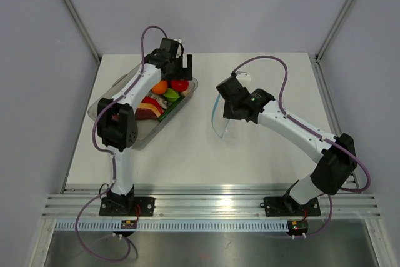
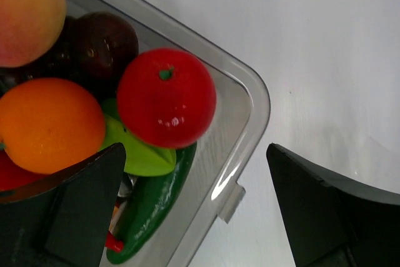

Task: Place the food in the zip-top bag and seal the zipper
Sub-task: Pick up the fake fruit from the bin, then place the fake fruit in the zipper food storage bag.

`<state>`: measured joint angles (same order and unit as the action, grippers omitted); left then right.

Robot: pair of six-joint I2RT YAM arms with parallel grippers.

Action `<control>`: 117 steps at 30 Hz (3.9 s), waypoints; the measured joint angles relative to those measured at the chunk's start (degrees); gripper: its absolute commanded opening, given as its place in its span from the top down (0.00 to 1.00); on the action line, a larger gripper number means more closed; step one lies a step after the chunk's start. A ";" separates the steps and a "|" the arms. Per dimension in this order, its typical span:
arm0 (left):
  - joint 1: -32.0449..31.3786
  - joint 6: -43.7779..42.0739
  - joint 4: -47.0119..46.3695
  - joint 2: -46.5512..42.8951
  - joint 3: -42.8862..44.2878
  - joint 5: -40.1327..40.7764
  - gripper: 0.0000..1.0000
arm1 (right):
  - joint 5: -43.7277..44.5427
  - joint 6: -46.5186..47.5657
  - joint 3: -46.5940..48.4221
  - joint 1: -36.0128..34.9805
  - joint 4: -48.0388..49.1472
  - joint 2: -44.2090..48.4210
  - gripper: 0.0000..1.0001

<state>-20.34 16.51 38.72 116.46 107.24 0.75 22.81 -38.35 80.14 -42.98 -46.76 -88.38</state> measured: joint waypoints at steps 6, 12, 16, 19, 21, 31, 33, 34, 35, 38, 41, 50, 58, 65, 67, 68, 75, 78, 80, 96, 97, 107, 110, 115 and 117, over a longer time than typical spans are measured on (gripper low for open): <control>0.46 -0.55 -0.26 5.84 4.20 0.46 0.01 | -0.04 0.00 0.00 0.00 0.44 0.00 1.00; 0.57 -1.14 -0.26 9.05 5.16 1.75 0.01 | -0.52 -0.02 0.00 0.00 0.57 0.00 1.00; 0.55 -1.40 -0.26 9.92 5.18 2.19 0.01 | -1.20 -0.02 -0.02 0.00 0.66 0.00 1.00; 0.55 -1.60 -0.26 10.05 5.18 2.51 0.08 | -1.42 -0.02 -0.02 0.00 0.66 0.02 1.00; 0.55 -1.79 -0.33 10.05 5.18 2.67 0.16 | -1.44 -0.02 -0.02 0.00 0.66 0.02 1.00; 0.52 -2.56 -2.89 8.39 1.16 3.17 0.41 | -1.49 -0.04 -0.11 0.00 0.83 0.04 1.00; 0.48 -2.58 -2.91 6.51 -0.46 3.21 0.41 | -1.53 -0.02 -0.13 0.00 1.11 0.04 1.00; 0.50 -2.58 -2.75 5.29 -1.42 3.30 0.41 | -1.57 0.07 -0.13 0.00 1.42 0.04 1.00; 0.50 -2.58 -2.51 3.85 -2.19 3.56 0.42 | -1.70 0.22 -0.11 0.00 1.79 0.04 1.00; 0.50 -2.58 -2.32 -0.76 -4.13 3.98 0.43 | -2.36 1.27 0.72 0.00 2.03 -0.79 1.00; 0.50 -2.60 -2.23 -4.83 -4.92 4.00 0.44 | -3.41 2.25 3.89 0.00 2.99 -4.24 1.00; 0.50 -3.15 -0.85 -16.20 -10.08 -0.81 0.46 | -8.85 3.52 12.76 0.00 6.23 -15.91 1.00; 0.50 -3.17 1.88 -23.78 -14.23 -6.10 0.46 | -12.33 3.72 22.43 0.00 6.64 -22.91 1.00; 0.50 -2.08 1.95 -25.38 -16.20 -11.32 0.46 | -14.14 3.58 26.84 0.00 6.64 -27.36 1.00; 0.50 -1.44 1.53 -25.40 -17.35 -12.83 0.46 | -14.93 3.43 27.45 0.00 6.73 -28.13 1.00; 0.50 -1.11 1.42 -25.40 -17.90 -13.55 0.46 | -15.30 3.28 27.50 0.00 6.95 -28.33 1.00; 0.50 1.11 -0.44 -25.46 -21.35 -17.51 0.46 | -16.79 1.49 26.80 0.00 10.08 -28.41 1.00; 0.68 1.97 -1.68 -25.57 -23.47 -18.45 0.46 | -16.90 0.92 25.68 0.02 10.78 -28.35 1.00; 0.70 2.34 -2.36 -25.55 -24.87 -18.56 0.46 | -16.92 0.61 24.98 0.00 11.41 -28.13 1.00; 0.90 2.91 -2.05 -25.53 -27.02 -15.87 0.46 | -18.16 -0.96 20.79 0.07 15.15 -23.96 1.00; 0.90 2.93 -1.99 -25.49 -27.02 -15.69 0.46 | -18.32 -1.07 20.50 0.09 15.50 -23.87 1.00; 1.18 3.26 -0.87 -21.79 -25.20 -15.06 0.46 | -21.55 -2.93 16.94 0.68 18.43 -22.80 1.00; 1.22 3.41 -1.14 -20.57 -24.94 -15.04 0.46 | -22.99 -3.48 16.20 0.63 18.71 -21.84 1.00; 1.27 3.48 -1.22 -20.04 -24.96 -15.08 0.45 | -23.91 -3.93 16.02 0.61 19.45 -20.28 1.00; 1.29 3.45 -1.14 -20.04 -24.96 -15.15 0.41 | -23.91 -3.96 16.02 0.61 19.93 -20.04 1.00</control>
<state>-19.05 19.97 37.58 96.42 82.28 -14.39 -1.10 -42.30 96.16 -42.37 -26.83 -108.42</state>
